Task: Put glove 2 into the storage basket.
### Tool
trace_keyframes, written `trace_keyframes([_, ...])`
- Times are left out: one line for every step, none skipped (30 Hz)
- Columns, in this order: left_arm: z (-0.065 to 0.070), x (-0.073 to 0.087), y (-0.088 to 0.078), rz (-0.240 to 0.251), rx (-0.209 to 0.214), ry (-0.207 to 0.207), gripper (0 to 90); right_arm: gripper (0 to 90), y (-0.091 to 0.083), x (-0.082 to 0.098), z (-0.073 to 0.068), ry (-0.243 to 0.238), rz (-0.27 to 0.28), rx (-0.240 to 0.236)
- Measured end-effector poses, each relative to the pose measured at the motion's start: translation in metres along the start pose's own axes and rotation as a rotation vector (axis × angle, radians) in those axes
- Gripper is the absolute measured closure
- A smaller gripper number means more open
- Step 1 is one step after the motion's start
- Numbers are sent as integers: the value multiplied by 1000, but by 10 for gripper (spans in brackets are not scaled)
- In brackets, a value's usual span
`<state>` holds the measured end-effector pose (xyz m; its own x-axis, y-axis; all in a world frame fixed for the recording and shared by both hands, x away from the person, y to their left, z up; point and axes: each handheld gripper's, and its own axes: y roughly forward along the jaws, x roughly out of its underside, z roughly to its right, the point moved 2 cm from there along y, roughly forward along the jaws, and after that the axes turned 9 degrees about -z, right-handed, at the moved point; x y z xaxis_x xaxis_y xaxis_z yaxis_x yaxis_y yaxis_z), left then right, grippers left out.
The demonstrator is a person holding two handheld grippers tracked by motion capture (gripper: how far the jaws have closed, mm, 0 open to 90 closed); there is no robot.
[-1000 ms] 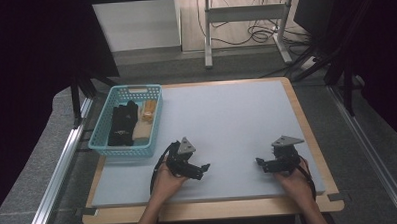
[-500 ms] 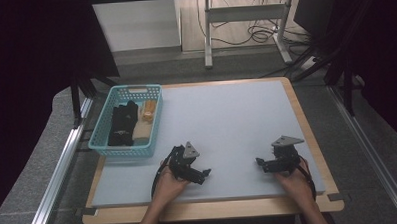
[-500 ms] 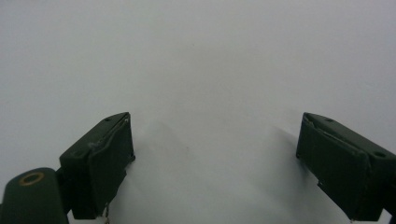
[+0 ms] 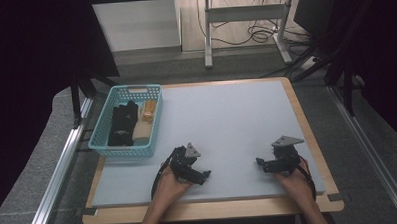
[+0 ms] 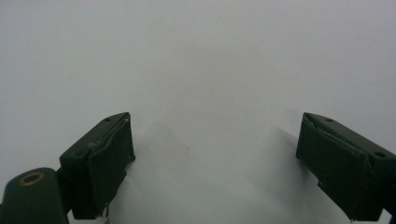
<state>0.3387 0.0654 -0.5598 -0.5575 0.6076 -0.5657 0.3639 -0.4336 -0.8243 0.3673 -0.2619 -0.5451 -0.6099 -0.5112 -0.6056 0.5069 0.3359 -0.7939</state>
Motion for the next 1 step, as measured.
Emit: trace_keyframes([0,0,0,0,1,-1,0,106,0,0,0,0,-1,1])
